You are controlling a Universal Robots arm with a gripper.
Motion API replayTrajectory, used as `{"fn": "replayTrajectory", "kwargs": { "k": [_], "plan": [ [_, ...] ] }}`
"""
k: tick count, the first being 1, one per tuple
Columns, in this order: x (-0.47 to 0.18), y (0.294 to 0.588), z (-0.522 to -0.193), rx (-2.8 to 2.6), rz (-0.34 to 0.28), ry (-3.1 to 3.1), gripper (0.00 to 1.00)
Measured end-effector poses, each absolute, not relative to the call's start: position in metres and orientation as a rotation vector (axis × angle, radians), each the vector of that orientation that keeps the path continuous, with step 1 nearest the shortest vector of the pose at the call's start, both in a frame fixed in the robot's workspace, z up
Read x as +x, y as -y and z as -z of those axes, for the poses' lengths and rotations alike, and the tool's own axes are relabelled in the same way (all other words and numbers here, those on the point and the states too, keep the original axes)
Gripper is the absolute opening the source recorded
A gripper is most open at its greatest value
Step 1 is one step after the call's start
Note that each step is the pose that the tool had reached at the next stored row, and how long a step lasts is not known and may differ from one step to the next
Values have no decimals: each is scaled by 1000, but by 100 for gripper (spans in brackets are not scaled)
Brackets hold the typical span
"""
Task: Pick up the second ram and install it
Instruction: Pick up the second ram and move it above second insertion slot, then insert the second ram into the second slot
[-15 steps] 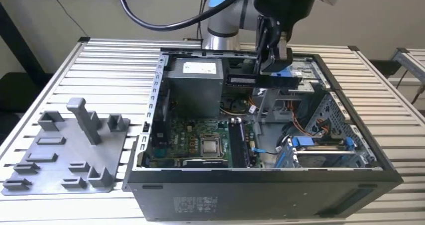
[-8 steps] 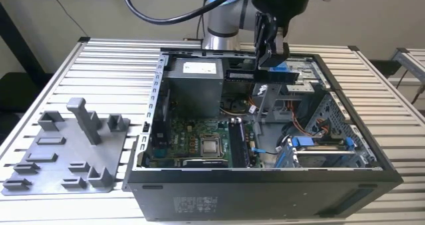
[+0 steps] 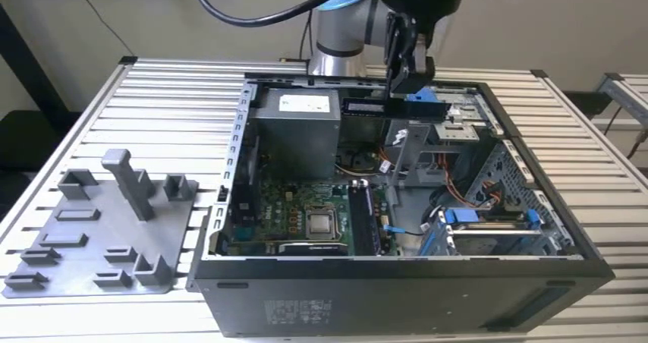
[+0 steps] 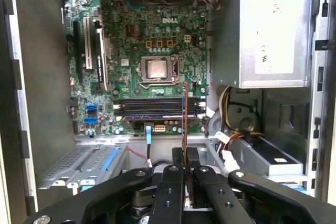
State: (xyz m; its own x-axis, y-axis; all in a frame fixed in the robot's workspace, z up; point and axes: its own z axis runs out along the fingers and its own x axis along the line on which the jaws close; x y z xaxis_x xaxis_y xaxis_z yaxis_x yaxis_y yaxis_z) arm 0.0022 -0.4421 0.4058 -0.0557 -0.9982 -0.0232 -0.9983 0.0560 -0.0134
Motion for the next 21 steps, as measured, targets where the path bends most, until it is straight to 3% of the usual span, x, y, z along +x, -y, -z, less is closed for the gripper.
{"fn": "replayTrajectory", "kwargs": {
  "k": [7, 21],
  "plan": [
    [2, 414, -405, -2141, -10, -2264, 14],
    [2, 411, -405, -2152, -9, -2252, 14]
  ]
}}
